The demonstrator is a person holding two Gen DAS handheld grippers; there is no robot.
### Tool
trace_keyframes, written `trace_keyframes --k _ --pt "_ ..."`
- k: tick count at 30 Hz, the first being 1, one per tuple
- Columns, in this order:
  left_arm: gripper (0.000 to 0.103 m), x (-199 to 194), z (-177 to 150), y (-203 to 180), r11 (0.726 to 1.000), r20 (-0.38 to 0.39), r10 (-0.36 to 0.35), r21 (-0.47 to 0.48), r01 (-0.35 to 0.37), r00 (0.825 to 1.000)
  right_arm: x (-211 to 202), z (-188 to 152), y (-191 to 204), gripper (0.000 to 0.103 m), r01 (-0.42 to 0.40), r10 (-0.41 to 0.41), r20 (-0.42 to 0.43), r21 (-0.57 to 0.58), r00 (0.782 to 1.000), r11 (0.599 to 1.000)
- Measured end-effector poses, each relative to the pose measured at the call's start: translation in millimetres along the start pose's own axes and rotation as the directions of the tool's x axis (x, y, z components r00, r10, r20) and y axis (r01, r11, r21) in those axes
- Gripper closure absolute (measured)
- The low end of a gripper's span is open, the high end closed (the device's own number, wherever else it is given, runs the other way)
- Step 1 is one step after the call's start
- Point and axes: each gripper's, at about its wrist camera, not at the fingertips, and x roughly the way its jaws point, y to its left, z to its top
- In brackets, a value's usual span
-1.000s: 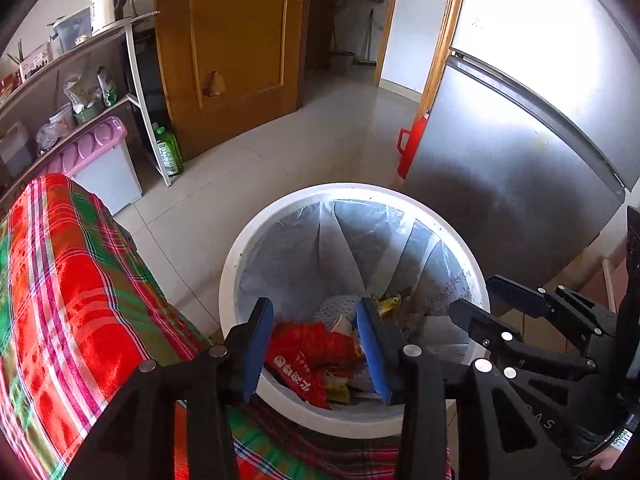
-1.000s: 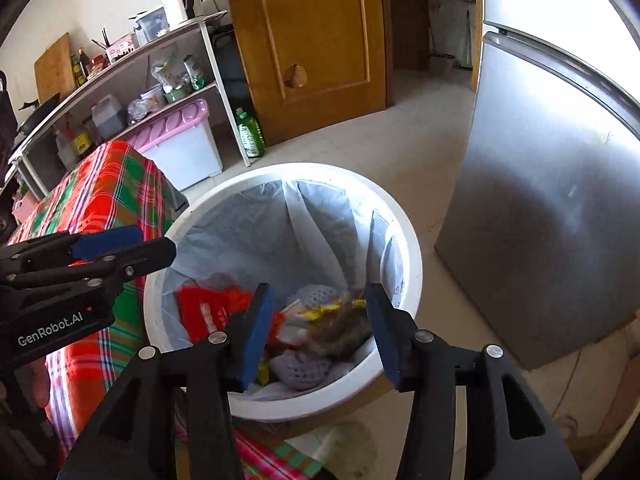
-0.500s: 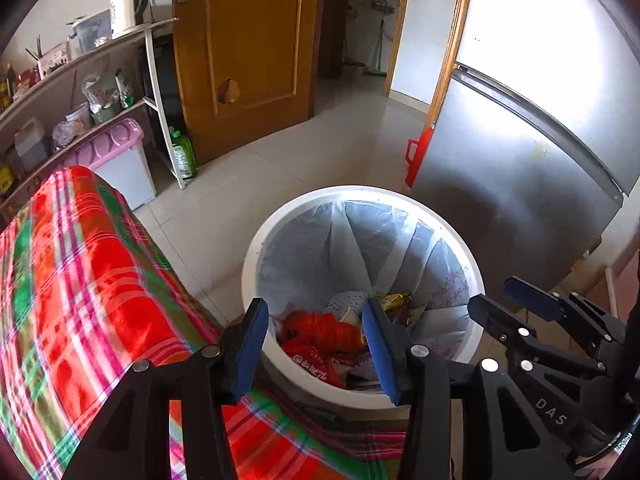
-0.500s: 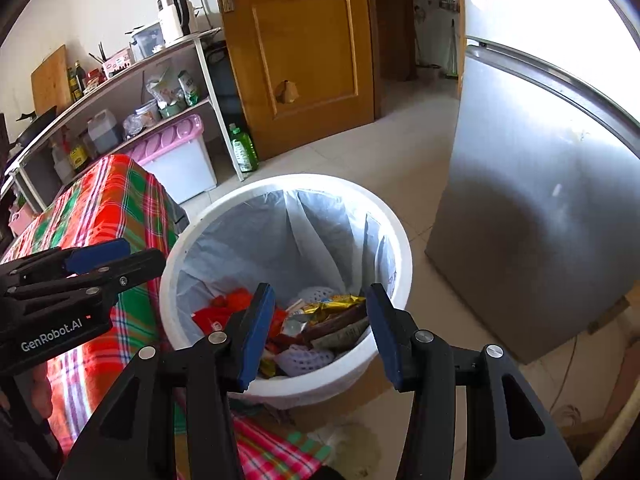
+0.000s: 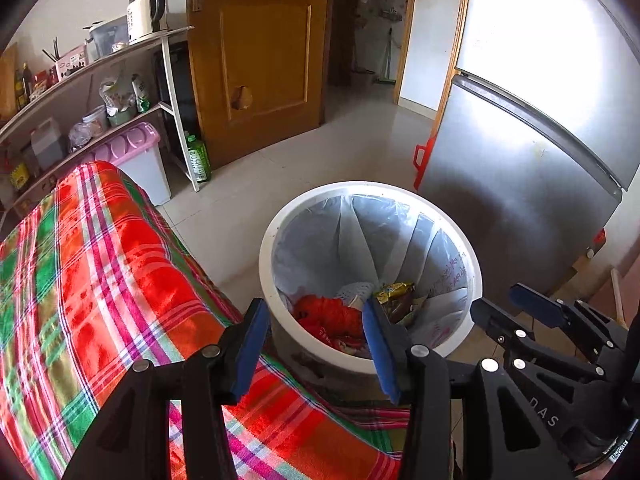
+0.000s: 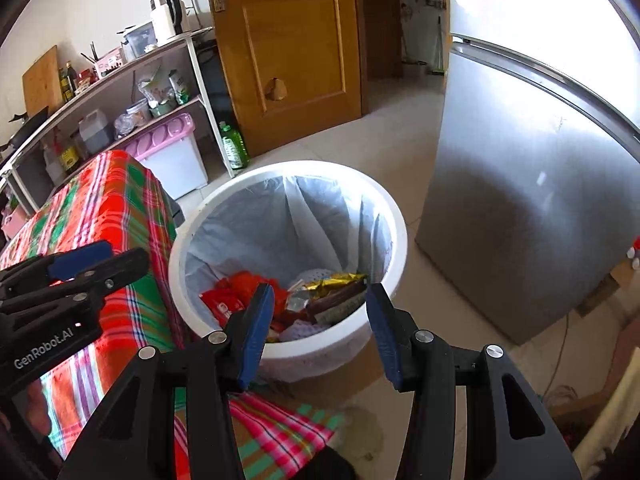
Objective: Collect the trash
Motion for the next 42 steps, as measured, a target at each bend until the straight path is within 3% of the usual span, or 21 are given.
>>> trace_keyframes --k 6,42 --pt "0.054 -2.9 -0.4 1.5 1.0 0.005 0.028 -0.003 -0.028 1.0 -4.9 0.9 -3.5 0.054 0.007 -0.007 0.006 0.009 1.0 1.0" --pt "0.054 -12.2 -13.2 -3.8 0.999 0.018 0.046 0.018 -0.046 0.999 -8.1 -6.4 -1.5 0.054 0.032 -0.032 -0.012 0.018 0.999 0.999"
